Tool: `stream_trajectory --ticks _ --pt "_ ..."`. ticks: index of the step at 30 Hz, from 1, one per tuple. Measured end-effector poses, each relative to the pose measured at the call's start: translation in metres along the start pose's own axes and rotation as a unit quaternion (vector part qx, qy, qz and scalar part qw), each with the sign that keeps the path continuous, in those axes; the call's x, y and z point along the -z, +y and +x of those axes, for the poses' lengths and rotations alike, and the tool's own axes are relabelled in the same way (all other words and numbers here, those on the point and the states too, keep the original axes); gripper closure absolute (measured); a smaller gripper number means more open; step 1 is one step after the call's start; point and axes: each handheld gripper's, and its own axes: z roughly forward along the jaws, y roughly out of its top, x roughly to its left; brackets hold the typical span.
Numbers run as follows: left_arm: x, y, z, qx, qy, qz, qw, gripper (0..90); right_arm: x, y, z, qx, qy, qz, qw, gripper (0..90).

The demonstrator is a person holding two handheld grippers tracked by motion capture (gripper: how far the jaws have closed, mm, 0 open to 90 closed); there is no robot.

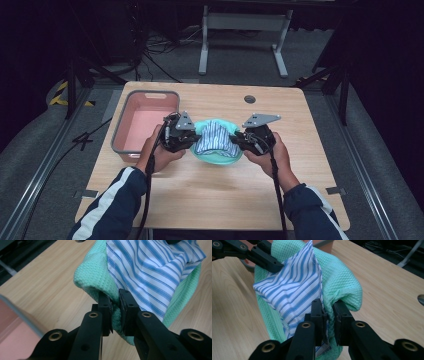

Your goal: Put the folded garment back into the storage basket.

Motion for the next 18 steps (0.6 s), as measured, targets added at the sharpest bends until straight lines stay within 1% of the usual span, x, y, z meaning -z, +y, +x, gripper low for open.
stream_trajectory --ticks 1,3,4,5,6,7,8,9,12,13,16,18 --pt "0.003 -0.001 0.003 0.004 0.002 -0.001 1.0 80.8 -0.002 0.004 0.002 0.004 0.0 -0.001 1.0 80.2" --pt "0.009 -0.003 0.008 0.006 0.011 0.0 0.9999 80.9 -0.005 0.013 0.005 0.008 0.003 -0.004 1.0 80.2" --pt "0.009 -0.003 0.008 0.006 0.011 0.0 0.9999 80.8 -0.007 0.018 0.006 0.01 0.005 -0.004 0.9999 80.2" --pt "0.016 -0.005 0.012 0.007 0.017 -0.001 0.9998 80.9 -0.009 0.022 0.008 0.013 0.006 -0.007 0.9999 80.2" --pt "0.019 -0.006 0.014 0.009 0.021 0.0 0.9997 80.9 -0.011 0.026 0.009 0.013 0.008 -0.008 0.9998 80.2" --pt "0.019 -0.006 0.014 0.009 0.021 0.0 0.9997 80.9 -0.014 0.03 0.011 0.016 0.01 -0.008 0.9998 80.2" --pt "0.023 -0.008 0.017 0.009 0.025 0.002 0.9996 80.9 -0.014 0.03 0.011 0.016 0.01 -0.008 0.9998 80.2" --pt "0.028 -0.01 0.021 0.014 0.03 -0.001 0.9994 80.9 -0.016 0.034 0.013 0.019 0.011 -0.007 0.9997 80.2" --pt "0.037 -0.015 0.029 0.022 0.035 -0.003 0.9991 80.9 -0.026 0.048 0.02 0.027 0.018 -0.01 0.9994 80.2" --pt "0.04 -0.016 0.031 0.023 0.041 -0.002 0.9989 80.9 -0.026 0.048 0.02 0.027 0.018 -0.01 0.9994 80.2" --pt "0.048 -0.022 0.038 0.026 0.049 -0.002 0.9985 80.9 -0.035 0.057 0.027 0.033 0.023 -0.01 0.9991 80.2" --pt "0.053 -0.026 0.043 0.032 0.053 -0.002 0.9981 80.9 -0.04 0.062 0.03 0.033 0.027 -0.009 0.999 80.2"
